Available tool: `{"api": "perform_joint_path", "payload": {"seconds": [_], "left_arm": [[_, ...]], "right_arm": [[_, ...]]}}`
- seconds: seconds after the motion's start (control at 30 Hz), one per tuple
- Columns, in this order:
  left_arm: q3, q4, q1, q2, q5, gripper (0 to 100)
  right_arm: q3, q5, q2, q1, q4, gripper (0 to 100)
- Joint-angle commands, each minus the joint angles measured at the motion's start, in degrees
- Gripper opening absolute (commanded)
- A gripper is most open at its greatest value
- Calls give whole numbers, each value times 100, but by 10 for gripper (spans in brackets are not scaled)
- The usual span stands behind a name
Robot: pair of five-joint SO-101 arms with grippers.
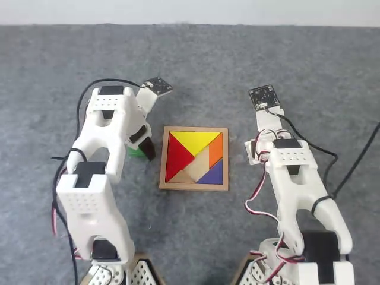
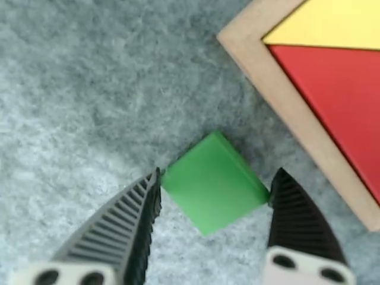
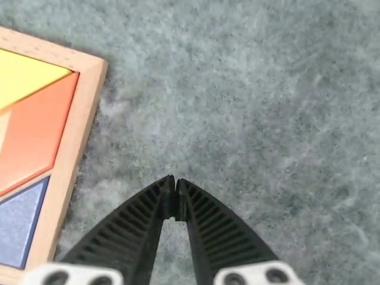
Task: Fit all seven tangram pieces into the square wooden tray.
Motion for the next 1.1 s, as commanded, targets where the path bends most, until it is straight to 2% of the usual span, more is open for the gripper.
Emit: {"api": "perform_joint_path", "payload": {"seconds": [0.0, 0.13, 0.43, 0.57, 0.77, 1.07], "left_arm": [[-259, 44, 44, -141, 18, 289], [-268, 53, 26, 185, 70, 288], [-268, 97, 35, 211, 738, 289], [-268, 360, 97, 237, 747, 288], [-251, 352, 105, 237, 747, 248], [-286, 387, 114, 158, 774, 246]], "right_arm": [[-18, -35, -321, 22, -101, 12], [-18, -35, -321, 22, -101, 12], [-18, -35, -321, 31, -101, 12], [-18, -35, -321, 31, -101, 12], [-18, -35, -321, 40, -92, 12], [-18, -35, -312, 40, -92, 12]]}}
